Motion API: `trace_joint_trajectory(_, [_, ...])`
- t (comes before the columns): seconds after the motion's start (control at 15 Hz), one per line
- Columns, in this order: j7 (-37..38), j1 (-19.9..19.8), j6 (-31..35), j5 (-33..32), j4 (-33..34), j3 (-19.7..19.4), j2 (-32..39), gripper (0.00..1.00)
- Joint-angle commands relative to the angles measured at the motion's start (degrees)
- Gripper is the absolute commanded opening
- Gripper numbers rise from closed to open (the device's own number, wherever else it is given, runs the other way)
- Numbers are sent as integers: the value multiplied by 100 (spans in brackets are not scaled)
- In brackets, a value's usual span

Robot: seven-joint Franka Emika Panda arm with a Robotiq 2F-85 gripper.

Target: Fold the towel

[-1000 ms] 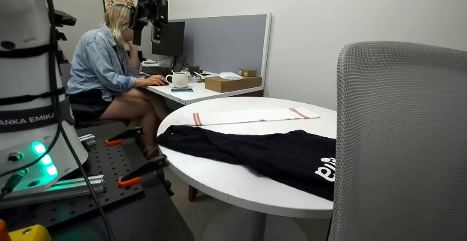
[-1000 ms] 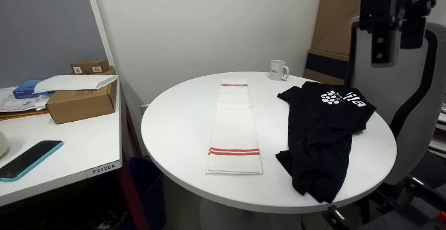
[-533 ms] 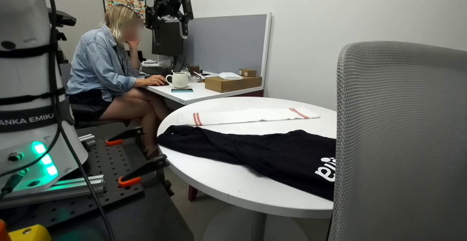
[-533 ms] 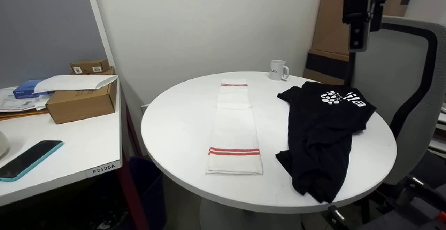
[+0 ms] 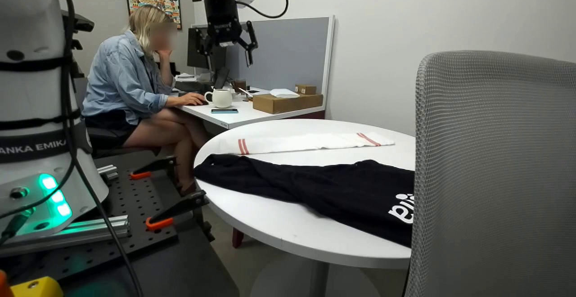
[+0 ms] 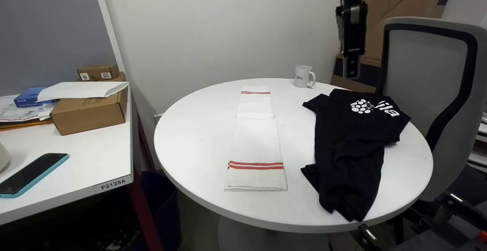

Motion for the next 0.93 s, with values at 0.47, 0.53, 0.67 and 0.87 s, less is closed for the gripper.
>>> trace_joint_trajectory(0.47, [810, 43, 1557, -1467, 210, 717, 1843, 100])
trace_joint_trajectory(0.53, [955, 34, 1634, -1574, 244, 752, 1982, 100])
trace_joint_trajectory(0.67, [1179, 34, 1760, -1729, 337, 781, 2283, 100])
trace_joint_trajectory(0.87, [1490, 50, 1922, -1973, 575, 767, 2798, 100])
